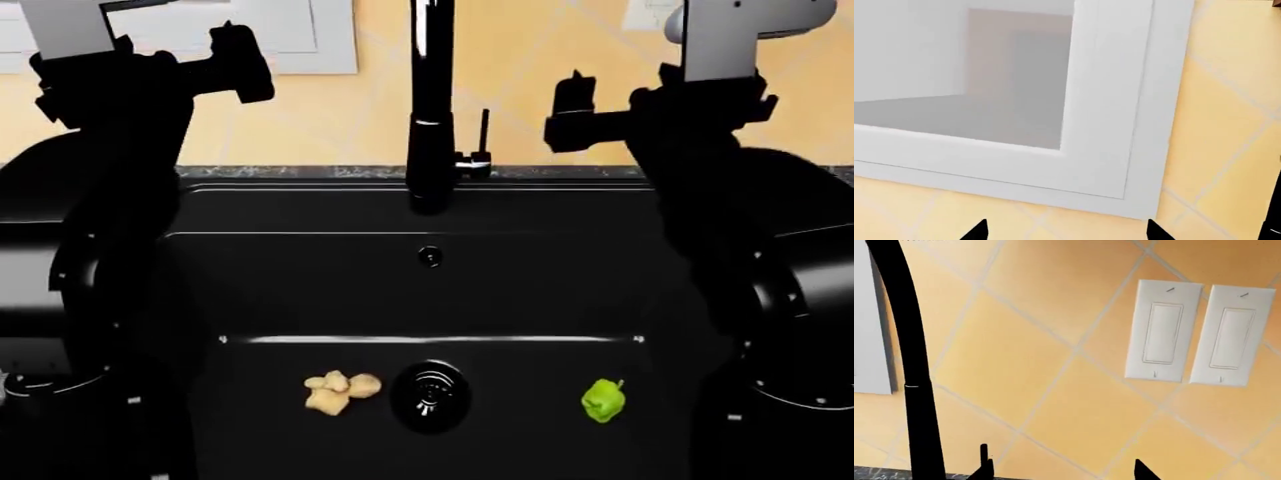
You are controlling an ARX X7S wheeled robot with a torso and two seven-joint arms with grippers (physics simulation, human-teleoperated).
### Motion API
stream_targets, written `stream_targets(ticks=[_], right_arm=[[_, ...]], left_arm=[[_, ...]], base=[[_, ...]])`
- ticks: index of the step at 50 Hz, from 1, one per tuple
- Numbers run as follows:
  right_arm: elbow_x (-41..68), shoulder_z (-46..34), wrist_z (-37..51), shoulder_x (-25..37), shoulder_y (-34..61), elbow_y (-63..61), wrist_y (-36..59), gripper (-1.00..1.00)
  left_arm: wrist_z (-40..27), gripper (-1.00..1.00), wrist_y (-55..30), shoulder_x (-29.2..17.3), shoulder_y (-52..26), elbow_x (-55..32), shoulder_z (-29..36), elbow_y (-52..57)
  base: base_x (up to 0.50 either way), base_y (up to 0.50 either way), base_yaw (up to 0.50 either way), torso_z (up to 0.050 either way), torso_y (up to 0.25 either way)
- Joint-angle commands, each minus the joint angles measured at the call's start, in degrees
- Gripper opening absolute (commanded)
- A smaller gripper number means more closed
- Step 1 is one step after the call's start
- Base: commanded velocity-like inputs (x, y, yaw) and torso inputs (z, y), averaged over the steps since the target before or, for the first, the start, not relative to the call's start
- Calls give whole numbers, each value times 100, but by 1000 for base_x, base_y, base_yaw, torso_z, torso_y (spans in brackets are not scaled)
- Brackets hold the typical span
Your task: Pick the vegetables from the sink and place them on the cutting board.
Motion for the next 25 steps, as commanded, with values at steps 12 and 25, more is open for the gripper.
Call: stream_targets(ticks=[12,25], right_arm=[[143,-18,20,296,141,-472,606,100],[6711,-2298,3656,3318,1909,-1394,2473,100]], left_arm=[[44,100,-218,-157,-25,-112,146,216],[795,100,-3337,-1251,499,-1713,368,3177]], base=[[500,0,0,0,1],[266,0,0,0,0]])
